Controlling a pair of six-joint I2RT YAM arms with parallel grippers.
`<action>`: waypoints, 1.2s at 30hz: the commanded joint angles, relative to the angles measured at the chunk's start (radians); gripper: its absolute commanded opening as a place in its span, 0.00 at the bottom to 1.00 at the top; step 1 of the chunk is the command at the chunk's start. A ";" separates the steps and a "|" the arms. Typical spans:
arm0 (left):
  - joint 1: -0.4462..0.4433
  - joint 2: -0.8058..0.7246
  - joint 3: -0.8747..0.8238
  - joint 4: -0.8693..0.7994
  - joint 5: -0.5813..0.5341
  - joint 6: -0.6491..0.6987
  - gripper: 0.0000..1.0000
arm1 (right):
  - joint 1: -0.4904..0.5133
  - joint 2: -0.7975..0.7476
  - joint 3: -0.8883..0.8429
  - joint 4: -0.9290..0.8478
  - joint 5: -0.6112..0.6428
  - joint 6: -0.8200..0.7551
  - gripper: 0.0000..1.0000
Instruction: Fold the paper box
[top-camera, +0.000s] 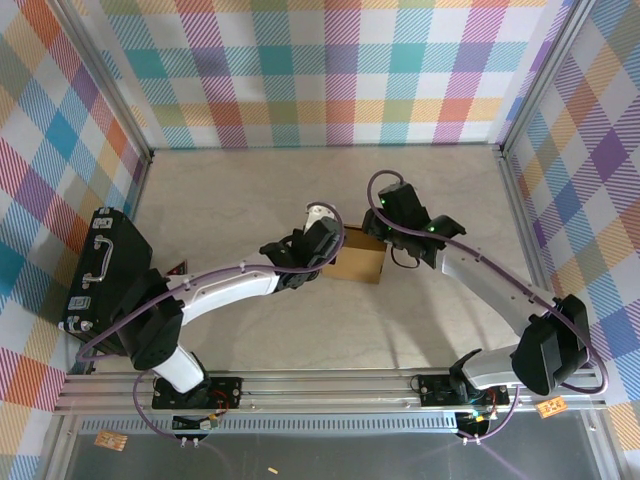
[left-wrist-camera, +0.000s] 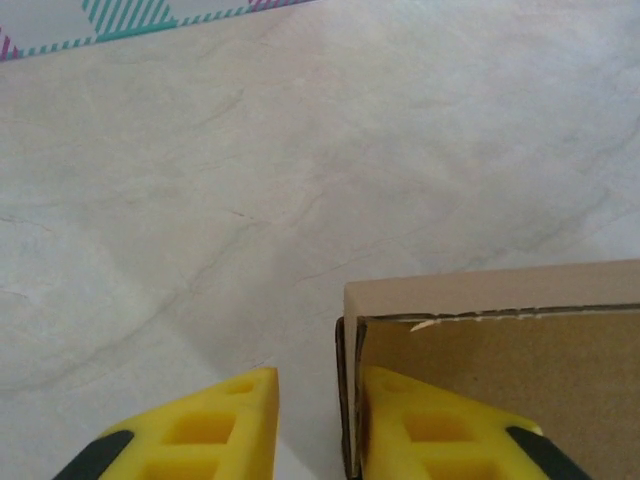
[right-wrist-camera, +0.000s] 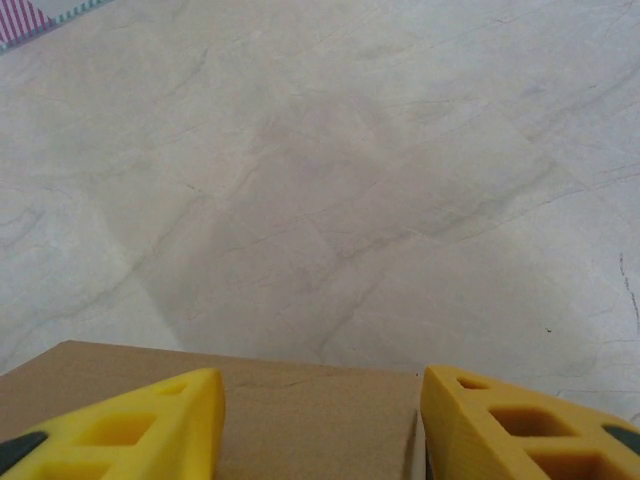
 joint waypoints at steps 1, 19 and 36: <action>-0.018 -0.054 -0.038 -0.053 -0.001 0.001 0.36 | 0.012 0.016 -0.053 -0.115 -0.002 -0.011 0.53; 0.170 -0.227 -0.056 -0.046 0.438 -0.205 0.47 | 0.059 0.011 -0.097 -0.099 0.044 -0.034 0.49; 0.276 -0.137 -0.067 0.133 0.587 -0.350 0.65 | 0.072 -0.019 -0.105 -0.098 0.056 -0.046 0.50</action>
